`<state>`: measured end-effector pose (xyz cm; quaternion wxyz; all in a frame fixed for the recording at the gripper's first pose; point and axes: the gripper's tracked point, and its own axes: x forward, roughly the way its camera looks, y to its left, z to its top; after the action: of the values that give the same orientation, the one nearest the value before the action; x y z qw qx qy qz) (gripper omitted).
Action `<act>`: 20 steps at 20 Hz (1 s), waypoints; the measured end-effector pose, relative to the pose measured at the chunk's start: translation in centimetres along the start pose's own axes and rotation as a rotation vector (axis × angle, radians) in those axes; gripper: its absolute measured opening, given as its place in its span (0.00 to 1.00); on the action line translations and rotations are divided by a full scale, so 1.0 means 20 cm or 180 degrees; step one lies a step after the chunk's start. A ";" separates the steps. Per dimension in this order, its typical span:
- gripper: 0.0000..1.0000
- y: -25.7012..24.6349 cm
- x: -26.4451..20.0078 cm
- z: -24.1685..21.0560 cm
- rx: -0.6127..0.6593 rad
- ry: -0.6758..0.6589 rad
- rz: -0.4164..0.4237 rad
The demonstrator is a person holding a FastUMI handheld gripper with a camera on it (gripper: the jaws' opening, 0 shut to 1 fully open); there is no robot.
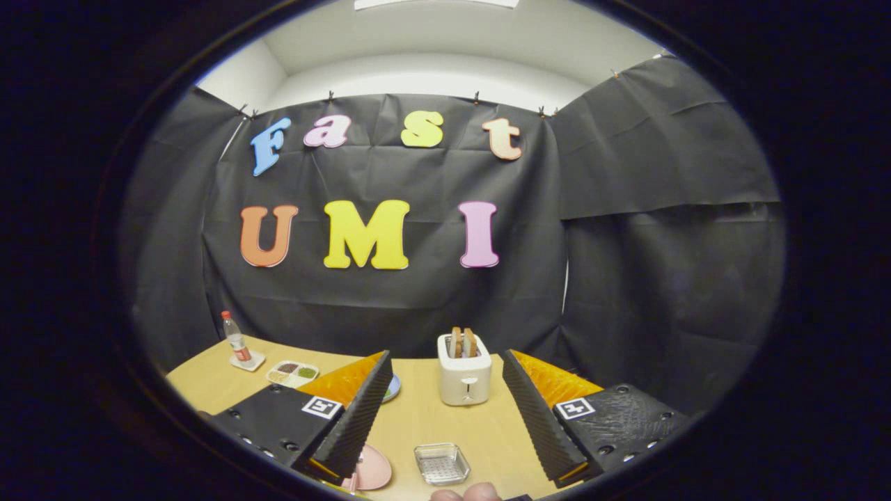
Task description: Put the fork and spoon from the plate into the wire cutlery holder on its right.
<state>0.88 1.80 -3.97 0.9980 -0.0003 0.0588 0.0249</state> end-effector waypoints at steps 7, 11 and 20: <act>0.95 0.10 0.02 -0.03 -0.0066 0.0010 0.0121; 0.95 0.19 0.02 -0.12 -0.0111 0.0166 0.0189; 0.95 0.42 -0.01 -0.53 -0.0094 0.0823 0.0423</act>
<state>-0.97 10.10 -14.51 0.9781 -0.0144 0.1865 0.0915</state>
